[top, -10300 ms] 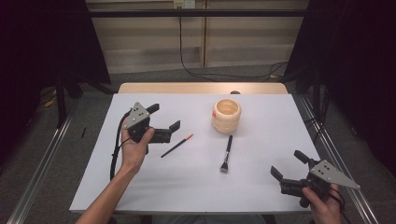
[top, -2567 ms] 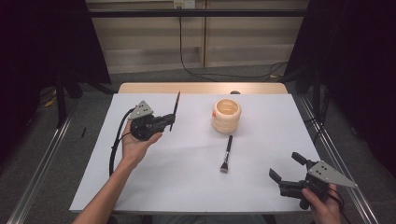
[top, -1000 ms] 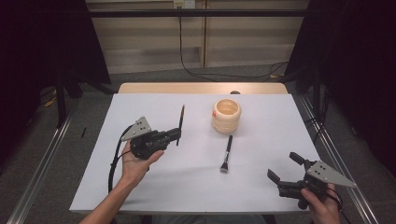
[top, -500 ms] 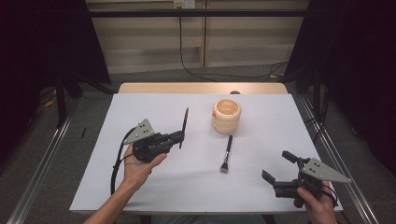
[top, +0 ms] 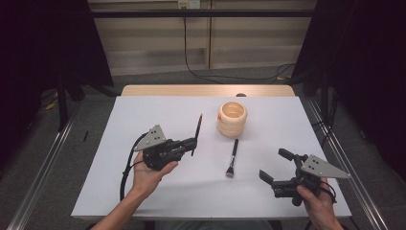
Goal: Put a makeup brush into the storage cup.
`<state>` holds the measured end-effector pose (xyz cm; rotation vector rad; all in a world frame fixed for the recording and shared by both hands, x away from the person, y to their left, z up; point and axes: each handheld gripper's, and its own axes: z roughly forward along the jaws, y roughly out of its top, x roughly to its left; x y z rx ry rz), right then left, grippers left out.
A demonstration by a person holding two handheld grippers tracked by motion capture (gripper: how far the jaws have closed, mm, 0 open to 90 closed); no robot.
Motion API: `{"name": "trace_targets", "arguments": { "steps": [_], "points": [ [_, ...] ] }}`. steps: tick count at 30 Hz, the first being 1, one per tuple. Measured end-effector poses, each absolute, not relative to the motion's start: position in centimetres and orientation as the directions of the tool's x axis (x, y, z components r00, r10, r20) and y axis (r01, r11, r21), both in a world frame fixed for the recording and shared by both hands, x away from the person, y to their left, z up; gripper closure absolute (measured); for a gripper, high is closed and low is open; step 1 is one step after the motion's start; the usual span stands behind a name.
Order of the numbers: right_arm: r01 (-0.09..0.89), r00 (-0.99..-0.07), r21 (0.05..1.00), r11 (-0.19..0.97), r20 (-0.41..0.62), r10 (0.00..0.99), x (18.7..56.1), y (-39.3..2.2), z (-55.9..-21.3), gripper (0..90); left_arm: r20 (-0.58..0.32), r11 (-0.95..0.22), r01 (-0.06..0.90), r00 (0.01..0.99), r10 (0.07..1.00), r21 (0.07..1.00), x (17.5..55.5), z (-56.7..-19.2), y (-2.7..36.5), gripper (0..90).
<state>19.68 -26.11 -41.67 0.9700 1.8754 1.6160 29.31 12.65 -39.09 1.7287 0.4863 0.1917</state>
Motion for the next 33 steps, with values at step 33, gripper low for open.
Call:
{"name": "trace_targets", "arguments": {
  "steps": [33],
  "points": [
    [0.152, -0.806, 0.983, 0.102, 0.063, 0.589, 23.9, -18.6, -37.5, 2.7, -0.135, -0.157, 0.201, 0.925, 0.354, 0.967, 28.1, -39.0, 9.7, 84.7]
  ]
}}
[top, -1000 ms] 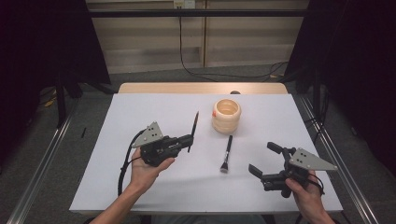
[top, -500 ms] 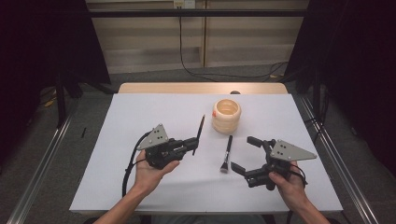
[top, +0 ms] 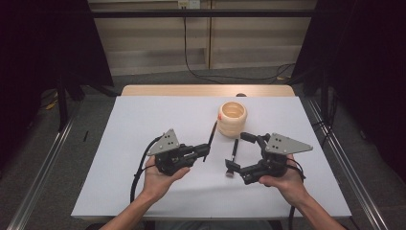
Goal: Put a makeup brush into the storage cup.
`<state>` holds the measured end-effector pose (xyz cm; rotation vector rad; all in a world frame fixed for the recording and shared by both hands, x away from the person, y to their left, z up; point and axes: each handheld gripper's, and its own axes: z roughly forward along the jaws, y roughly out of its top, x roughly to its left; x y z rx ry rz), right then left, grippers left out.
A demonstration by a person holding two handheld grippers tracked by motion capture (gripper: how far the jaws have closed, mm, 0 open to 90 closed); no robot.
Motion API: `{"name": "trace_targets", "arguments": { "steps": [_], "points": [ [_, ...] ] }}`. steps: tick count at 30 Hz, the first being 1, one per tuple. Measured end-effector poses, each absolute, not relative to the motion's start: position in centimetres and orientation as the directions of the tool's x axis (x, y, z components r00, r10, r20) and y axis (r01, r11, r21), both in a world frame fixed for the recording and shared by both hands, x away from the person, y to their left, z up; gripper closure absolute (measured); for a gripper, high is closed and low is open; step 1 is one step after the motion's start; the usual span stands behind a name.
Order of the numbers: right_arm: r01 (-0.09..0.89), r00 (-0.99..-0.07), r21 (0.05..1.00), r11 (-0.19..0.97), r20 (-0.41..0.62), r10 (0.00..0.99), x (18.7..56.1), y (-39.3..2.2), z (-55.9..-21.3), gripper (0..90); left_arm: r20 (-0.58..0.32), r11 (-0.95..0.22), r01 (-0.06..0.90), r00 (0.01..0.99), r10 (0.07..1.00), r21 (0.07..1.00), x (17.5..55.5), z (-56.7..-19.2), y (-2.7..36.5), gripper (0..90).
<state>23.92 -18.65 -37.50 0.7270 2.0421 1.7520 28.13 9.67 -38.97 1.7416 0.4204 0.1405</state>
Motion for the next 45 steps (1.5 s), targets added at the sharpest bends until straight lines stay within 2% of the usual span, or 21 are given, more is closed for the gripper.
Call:
{"name": "trace_targets", "arguments": {
  "steps": [6, 10, 15, 27, 37, 45],
  "points": [
    [0.158, -0.817, 0.982, 0.107, 0.069, 0.573, 24.7, -17.9, -37.0, 3.8, -0.129, -0.169, 0.196, 0.931, 0.341, 0.966, 28.4, -38.7, 8.5, 84.7],
    [0.155, -0.821, 0.983, 0.095, 0.075, 0.566, 25.3, -17.8, -36.4, 8.2, -0.142, -0.156, 0.203, 0.932, 0.333, 0.967, 28.9, -38.6, 7.7, 84.8],
    [0.131, -0.834, 0.987, 0.088, 0.062, 0.548, 26.0, -17.7, -35.6, 20.3, -0.129, -0.177, 0.195, 0.935, 0.332, 0.965, 28.7, -39.2, 7.0, 84.7],
    [0.147, -0.841, 0.986, 0.073, 0.086, 0.535, 26.6, -18.0, -36.2, 36.1, -0.133, -0.175, 0.198, 0.936, 0.325, 0.965, 28.4, -39.5, 7.1, 84.7],
    [0.160, -0.861, 0.985, 0.066, 0.106, 0.498, 26.9, -17.8, -36.5, 58.9, -0.133, -0.184, 0.197, 0.940, 0.314, 0.963, 28.3, -39.8, 6.7, 84.7],
    [0.189, -0.864, 0.980, 0.058, 0.137, 0.485, 27.2, -18.0, -36.8, 66.6, -0.134, -0.191, 0.200, 0.940, 0.312, 0.961, 28.3, -40.1, 6.7, 84.7]
  ]
}}
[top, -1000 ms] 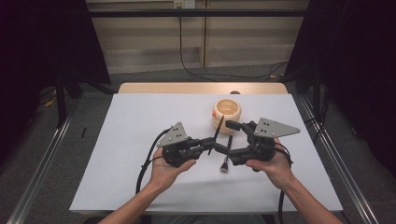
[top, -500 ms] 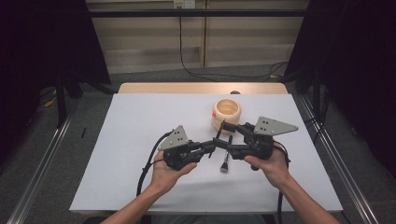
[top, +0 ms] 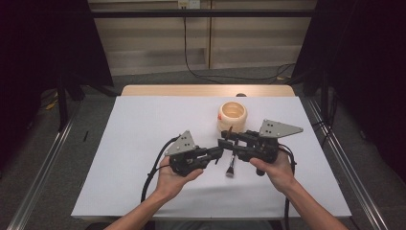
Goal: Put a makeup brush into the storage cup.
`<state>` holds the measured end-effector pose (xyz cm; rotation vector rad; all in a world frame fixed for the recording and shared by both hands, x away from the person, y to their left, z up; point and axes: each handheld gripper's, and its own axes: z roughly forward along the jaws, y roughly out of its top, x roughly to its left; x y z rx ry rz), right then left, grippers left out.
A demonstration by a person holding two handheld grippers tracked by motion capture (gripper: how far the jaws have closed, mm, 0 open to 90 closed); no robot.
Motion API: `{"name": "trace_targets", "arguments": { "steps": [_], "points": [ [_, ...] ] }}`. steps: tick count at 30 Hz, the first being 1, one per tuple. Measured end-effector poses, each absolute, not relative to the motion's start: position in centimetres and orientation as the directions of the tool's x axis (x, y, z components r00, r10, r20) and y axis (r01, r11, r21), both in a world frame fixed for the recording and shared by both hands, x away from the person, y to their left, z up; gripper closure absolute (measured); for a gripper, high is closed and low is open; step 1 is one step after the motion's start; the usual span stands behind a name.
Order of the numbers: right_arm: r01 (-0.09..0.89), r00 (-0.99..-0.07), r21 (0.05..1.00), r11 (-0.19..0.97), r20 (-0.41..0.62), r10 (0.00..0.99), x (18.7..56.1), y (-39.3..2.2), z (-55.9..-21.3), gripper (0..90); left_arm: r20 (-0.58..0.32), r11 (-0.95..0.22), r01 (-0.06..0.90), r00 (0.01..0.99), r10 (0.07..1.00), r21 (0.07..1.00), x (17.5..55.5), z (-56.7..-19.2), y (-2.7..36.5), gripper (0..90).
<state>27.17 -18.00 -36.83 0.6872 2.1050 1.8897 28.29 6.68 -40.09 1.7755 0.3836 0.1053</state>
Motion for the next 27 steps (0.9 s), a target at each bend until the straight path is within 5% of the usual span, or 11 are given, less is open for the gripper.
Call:
{"name": "trace_targets", "arguments": {
  "steps": [15, 27],
  "points": [
    [0.221, -0.861, 0.974, 0.044, 0.174, 0.478, 27.53, -18.35, -37.00, 80.9, -0.129, -0.190, 0.195, 0.942, 0.311, 0.962, 28.24, -40.27, 6.57, 84.7],
    [0.226, -0.869, 0.972, 0.067, 0.170, 0.464, 27.39, -18.14, -36.91, 83.3, -0.112, -0.190, 0.176, 0.946, 0.304, 0.966, 28.17, -40.65, 6.52, 84.1]
  ]
}}
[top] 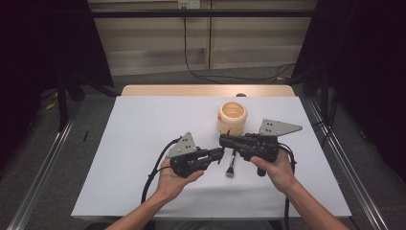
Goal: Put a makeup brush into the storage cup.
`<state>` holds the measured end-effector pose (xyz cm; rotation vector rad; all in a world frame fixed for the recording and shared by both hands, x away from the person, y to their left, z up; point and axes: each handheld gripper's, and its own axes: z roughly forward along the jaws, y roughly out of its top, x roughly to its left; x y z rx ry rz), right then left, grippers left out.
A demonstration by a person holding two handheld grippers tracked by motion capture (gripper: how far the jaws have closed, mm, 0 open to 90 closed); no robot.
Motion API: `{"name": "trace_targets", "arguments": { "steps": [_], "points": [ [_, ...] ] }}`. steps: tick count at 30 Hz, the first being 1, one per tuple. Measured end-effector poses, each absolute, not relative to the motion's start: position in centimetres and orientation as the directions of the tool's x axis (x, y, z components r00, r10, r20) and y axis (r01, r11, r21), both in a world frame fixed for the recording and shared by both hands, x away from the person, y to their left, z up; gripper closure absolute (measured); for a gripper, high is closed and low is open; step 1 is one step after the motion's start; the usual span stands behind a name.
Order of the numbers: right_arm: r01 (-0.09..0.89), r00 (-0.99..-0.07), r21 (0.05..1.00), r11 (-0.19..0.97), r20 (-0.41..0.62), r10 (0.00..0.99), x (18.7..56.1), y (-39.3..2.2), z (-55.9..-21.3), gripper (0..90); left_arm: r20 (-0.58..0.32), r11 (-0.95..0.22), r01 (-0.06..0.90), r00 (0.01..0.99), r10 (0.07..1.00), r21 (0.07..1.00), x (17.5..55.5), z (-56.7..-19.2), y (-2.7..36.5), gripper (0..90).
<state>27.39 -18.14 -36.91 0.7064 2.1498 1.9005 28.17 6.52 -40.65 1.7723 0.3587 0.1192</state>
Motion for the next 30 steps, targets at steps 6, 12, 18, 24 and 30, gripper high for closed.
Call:
{"name": "trace_targets", "arguments": {
  "steps": [6, 12, 18, 24, 30],
  "points": [
    [0.226, -0.870, 0.972, 0.070, 0.169, 0.462, 27.3, -18.1, -36.9, 83.4, -0.115, -0.186, 0.176, 0.947, 0.300, 0.967, 28.2, -40.7, 6.6, 83.0],
    [0.215, -0.873, 0.974, 0.078, 0.156, 0.463, 27.3, -18.0, -36.8, 83.4, -0.125, -0.186, 0.188, 0.944, 0.306, 0.964, 28.3, -40.8, 6.6, 75.7],
    [0.212, -0.870, 0.974, 0.079, 0.151, 0.470, 27.2, -18.1, -36.8, 83.4, -0.131, -0.182, 0.203, 0.930, 0.342, 0.962, 28.5, -40.8, 6.7, 52.8],
    [0.204, -0.871, 0.976, 0.079, 0.144, 0.470, 27.2, -18.2, -36.7, 83.4, -0.137, -0.171, 0.214, 0.916, 0.376, 0.962, 28.5, -40.7, 7.0, 24.6],
    [0.198, -0.868, 0.977, 0.073, 0.141, 0.476, 27.1, -18.4, -36.5, 83.4, -0.118, -0.196, 0.226, 0.885, 0.450, 0.954, 28.6, -40.1, 7.5, 4.0]
  ]
}}
